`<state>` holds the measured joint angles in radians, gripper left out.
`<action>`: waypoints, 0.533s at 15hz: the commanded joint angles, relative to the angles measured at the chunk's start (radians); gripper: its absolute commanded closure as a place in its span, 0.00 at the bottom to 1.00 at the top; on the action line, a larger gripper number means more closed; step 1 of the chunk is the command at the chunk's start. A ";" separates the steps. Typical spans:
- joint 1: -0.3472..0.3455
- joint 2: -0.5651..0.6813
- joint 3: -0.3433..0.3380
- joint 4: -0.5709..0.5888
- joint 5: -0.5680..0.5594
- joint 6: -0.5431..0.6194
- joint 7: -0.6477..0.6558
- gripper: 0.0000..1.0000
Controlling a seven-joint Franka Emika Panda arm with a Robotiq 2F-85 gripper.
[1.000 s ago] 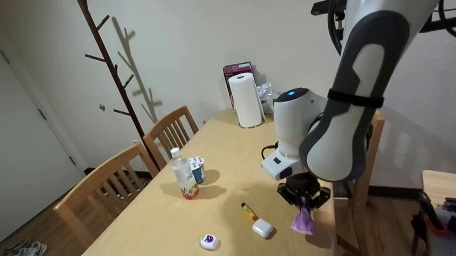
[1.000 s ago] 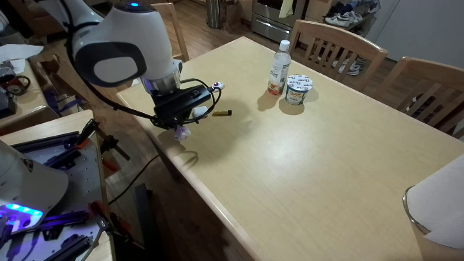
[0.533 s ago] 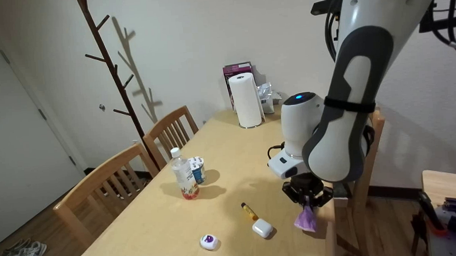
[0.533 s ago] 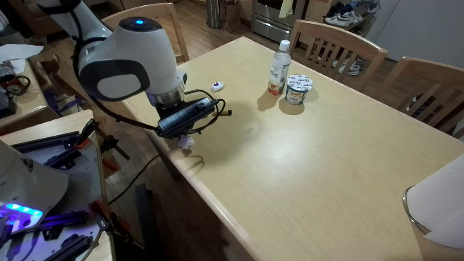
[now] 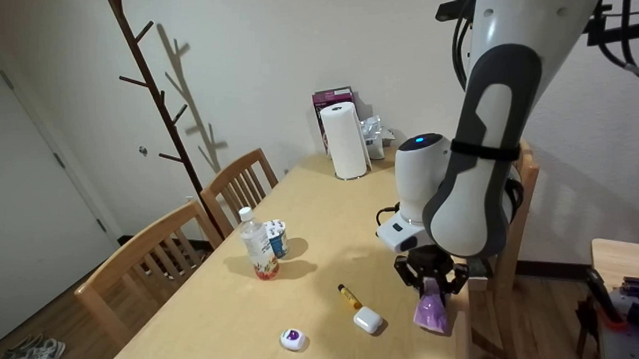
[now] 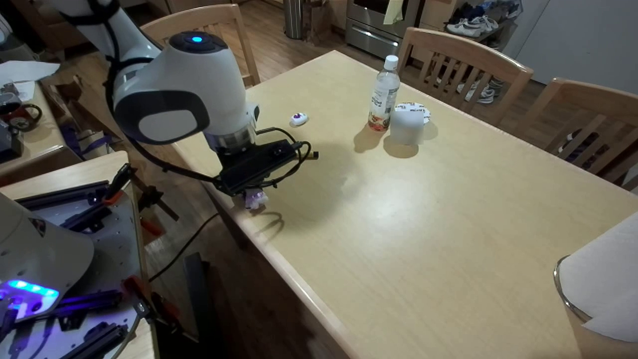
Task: Move the purple pack slightly to the right
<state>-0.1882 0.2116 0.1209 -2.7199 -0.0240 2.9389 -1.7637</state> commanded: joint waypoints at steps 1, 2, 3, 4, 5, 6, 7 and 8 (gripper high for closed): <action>-0.031 -0.006 0.036 -0.001 0.030 0.010 -0.034 0.30; -0.028 -0.014 0.033 -0.005 0.025 0.014 -0.027 0.23; -0.028 -0.026 0.038 -0.009 0.031 0.011 -0.024 0.18; -0.029 -0.032 0.042 -0.010 0.035 0.005 -0.025 0.11; -0.023 -0.050 0.045 -0.015 0.044 -0.009 -0.009 0.05; -0.023 -0.062 0.053 -0.016 0.066 -0.019 0.002 0.00; -0.014 -0.092 0.057 -0.026 0.099 -0.033 0.037 0.00; -0.014 -0.111 0.069 -0.031 0.142 -0.039 0.050 0.00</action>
<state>-0.1949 0.1850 0.1527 -2.7191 0.0265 2.9335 -1.7534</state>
